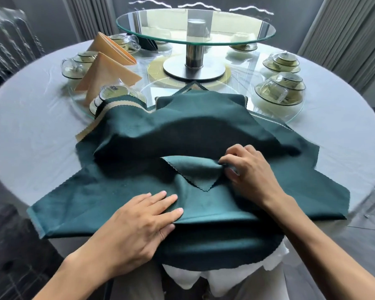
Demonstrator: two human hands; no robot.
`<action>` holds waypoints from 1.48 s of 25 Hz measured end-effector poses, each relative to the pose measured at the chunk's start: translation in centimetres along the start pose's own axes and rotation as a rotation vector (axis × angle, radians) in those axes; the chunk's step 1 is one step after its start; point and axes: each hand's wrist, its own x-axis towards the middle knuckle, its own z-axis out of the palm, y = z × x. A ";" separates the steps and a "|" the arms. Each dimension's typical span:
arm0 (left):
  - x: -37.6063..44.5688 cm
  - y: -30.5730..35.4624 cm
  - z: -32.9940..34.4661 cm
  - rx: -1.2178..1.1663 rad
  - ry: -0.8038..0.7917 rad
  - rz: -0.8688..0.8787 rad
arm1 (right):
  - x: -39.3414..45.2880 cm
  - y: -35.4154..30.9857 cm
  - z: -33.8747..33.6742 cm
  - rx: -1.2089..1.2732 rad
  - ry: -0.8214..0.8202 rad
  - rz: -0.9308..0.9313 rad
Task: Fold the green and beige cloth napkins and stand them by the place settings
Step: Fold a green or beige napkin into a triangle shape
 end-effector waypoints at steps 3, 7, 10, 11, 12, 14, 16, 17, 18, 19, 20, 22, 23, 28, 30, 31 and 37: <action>-0.8 0.1 -0.3 0.044 -0.007 -0.029 | 0.6 -0.4 -0.7 0.153 0.112 0.048; 0.3 0.5 -0.3 0.096 0.034 -0.057 | 5.8 -0.8 -3.3 0.325 0.208 0.199; 1.4 1.0 -0.1 0.086 0.045 -0.052 | 11.7 -0.8 -4.5 0.286 0.234 0.304; 1.7 1.2 0.1 0.083 0.041 -0.058 | 13.4 -0.9 -4.6 0.271 0.212 0.339; 2.0 1.3 0.2 0.079 0.043 -0.067 | 14.9 -1.0 -4.6 0.250 0.173 0.371; 2.4 1.3 0.5 0.072 0.067 -0.087 | 17.1 -1.2 -4.1 0.181 0.082 0.418; 2.9 1.2 0.8 0.087 0.121 -0.093 | 18.3 -1.4 -3.4 0.107 0.018 0.452; 3.2 1.2 0.9 0.101 0.159 -0.100 | 18.5 -1.5 -3.2 0.085 0.003 0.467; 3.5 1.2 1.0 0.109 0.199 -0.107 | 18.5 -1.4 -3.1 0.082 -0.003 0.480; 3.8 1.2 1.0 0.108 0.234 -0.113 | 18.3 -1.2 -3.1 0.100 0.002 0.489; 4.0 1.3 1.1 0.108 0.273 -0.110 | 18.0 -0.9 -3.1 0.131 0.016 0.496; 4.0 1.5 1.2 0.127 0.317 -0.079 | 17.2 0.0 -3.2 0.208 0.033 0.504; 3.9 1.7 1.2 0.136 0.320 -0.046 | 16.9 0.4 -3.3 0.244 0.035 0.502; 3.7 2.7 0.8 0.076 0.347 -0.011 | 15.9 1.4 -2.6 0.298 0.082 0.457; 4.3 1.2 -0.4 0.008 0.419 -0.168 | 15.7 1.5 -2.3 0.316 0.100 0.439; 4.7 -0.2 -1.0 -0.010 0.452 -0.289 | 15.7 1.5 -2.1 0.323 0.102 0.430; 5.5 -7.4 -2.8 -0.080 0.211 -0.841 | 15.4 1.8 -1.9 0.351 0.121 0.418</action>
